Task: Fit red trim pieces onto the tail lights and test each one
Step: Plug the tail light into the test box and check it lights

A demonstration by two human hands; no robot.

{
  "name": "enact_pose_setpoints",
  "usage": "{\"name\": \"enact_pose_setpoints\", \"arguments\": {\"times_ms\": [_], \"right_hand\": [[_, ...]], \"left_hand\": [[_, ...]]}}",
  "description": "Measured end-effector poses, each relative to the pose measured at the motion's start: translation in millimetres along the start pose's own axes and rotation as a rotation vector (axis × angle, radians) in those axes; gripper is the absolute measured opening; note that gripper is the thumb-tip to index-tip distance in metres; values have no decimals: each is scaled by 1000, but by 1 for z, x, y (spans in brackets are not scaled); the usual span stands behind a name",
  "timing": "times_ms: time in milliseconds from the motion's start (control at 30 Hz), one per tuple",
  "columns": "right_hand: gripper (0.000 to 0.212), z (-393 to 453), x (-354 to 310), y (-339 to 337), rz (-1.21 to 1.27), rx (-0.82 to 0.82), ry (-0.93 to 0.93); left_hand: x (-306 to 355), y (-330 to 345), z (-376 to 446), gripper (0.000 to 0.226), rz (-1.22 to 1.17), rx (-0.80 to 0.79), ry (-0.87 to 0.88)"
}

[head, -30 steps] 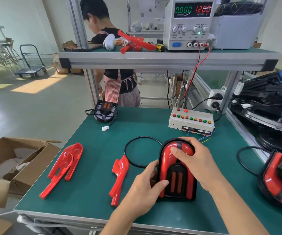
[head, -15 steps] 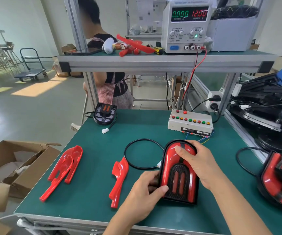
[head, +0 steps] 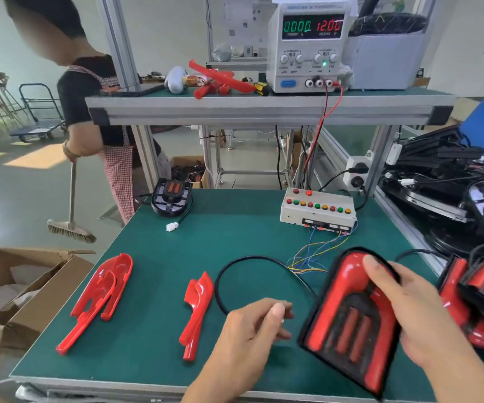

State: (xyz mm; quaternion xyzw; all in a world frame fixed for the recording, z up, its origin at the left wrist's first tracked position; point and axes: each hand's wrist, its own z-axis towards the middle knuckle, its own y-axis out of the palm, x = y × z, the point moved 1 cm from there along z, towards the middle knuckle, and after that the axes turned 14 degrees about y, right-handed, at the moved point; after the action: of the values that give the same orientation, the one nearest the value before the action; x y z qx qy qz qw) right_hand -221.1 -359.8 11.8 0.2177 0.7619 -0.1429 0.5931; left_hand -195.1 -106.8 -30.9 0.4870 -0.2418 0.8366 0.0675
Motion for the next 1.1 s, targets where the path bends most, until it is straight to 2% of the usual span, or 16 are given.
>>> {"name": "enact_pose_setpoints", "arguments": {"times_ms": [67, 133, 200, 267, 333, 433, 500, 633, 700, 767, 900, 967, 1033, 1100], "right_hand": [[53, -3, 9, -23, 56, 93, 122], [53, -7, 17, -37, 76, 161, 210], [50, -8, 24, -44, 73, 222, 255], [46, -8, 29, -48, 49, 269, 282], [42, -4, 34, -53, -5, 307, 288], [33, 3, 37, -58, -155, 387, 219], [32, 6, 36, -56, -259, 398, 189], [35, 21, 36, -49, -402, 399, 197], [43, 30, 36, -46, -453, 414, 221], [51, 36, 35, -43, -549, 440, 228], [58, 34, 33, -37, -852, 444, 212], [62, 24, 27, -36, -1068, 446, 202], [57, 11, 17, -34, -1200, 489, 92], [39, -4, 9, -26, -1155, 491, -173]], "left_hand": [[-4, 0, 3, 15, 273, 35, 37], [-11, 7, 4, 34, 528, -120, 126], [-17, 19, 3, 49, 608, -313, 132], [-22, 27, 0, 53, 660, -412, 125], [-25, 28, -3, 48, 692, -435, 145], [-29, 20, -9, 32, 682, -382, 212], [-24, 20, -12, 25, 543, -291, 213], [-7, 20, 1, 13, 198, -13, -19], [-3, 19, 17, 4, 122, -19, -153], [0, 21, 32, 6, 19, -30, -252], [4, 34, 50, 9, -402, 72, -503], [6, 39, 57, 14, -537, 134, -615], [2, 43, 62, 18, -474, 176, -621], [1, 47, 66, 23, -312, 193, -578]]}}
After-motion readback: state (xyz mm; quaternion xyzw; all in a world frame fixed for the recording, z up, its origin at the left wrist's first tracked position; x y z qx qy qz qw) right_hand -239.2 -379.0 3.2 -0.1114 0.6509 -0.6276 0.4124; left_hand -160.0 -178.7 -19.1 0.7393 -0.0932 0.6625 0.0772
